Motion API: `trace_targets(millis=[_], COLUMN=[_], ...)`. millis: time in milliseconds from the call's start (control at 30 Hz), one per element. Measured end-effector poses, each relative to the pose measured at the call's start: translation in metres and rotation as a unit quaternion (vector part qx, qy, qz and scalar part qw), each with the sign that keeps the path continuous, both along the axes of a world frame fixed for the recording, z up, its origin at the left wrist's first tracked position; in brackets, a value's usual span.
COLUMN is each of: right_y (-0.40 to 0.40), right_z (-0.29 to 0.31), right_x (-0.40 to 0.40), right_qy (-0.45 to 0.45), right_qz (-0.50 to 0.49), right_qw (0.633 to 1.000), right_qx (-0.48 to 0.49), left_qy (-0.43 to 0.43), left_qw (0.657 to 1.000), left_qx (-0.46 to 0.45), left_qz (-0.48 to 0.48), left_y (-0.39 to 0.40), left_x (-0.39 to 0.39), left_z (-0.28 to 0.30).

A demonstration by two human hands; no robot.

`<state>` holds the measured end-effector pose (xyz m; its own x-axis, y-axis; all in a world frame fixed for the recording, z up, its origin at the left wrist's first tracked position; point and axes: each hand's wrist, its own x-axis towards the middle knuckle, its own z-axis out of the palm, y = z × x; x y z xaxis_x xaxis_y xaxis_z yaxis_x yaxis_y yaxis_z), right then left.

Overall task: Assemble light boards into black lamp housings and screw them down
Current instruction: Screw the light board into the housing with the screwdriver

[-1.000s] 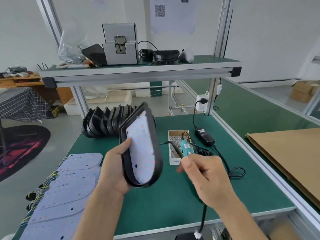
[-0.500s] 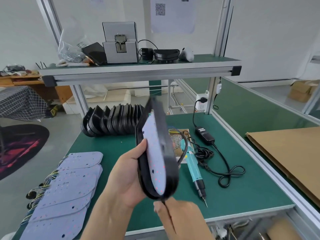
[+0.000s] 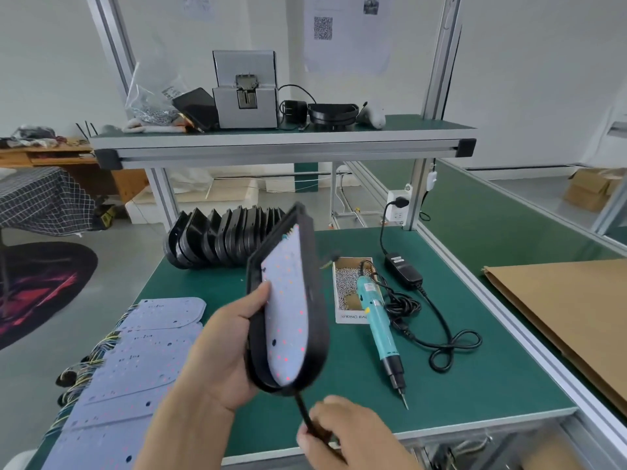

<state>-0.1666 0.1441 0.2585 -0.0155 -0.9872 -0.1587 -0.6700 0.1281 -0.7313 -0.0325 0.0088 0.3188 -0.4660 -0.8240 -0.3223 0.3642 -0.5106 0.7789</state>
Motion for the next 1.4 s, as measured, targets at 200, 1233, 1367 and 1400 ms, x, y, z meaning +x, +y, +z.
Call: trace_targets(millis=[200, 1233, 1367, 1400], right_y=[0.015, -0.033, -0.004, 0.003], right_z=[-0.017, -0.007, -0.011, -0.01], right_x=[-0.028, -0.125, -0.149, -0.152], right_qy=[0.193, -0.553, -0.673, -0.67], right_qz=[-0.03, -0.163, -0.146, -0.156], right_qw=[0.98, 0.807, 0.72, 0.721], right_qx=[0.034, -0.126, -0.086, -0.089], left_qy=[0.053, -0.252, -0.254, -0.268], left_qw=[0.998, 0.889, 0.896, 0.89], left_qx=[-0.029, -0.323, -0.288, -0.298], left_qz=[0.015, -0.203, -0.222, -0.217], left_y=[-0.019, 0.002, -0.003, -0.002], left_x=[0.029, -0.093, -0.123, -0.132], left_z=[0.023, -0.02, -0.035, -0.037])
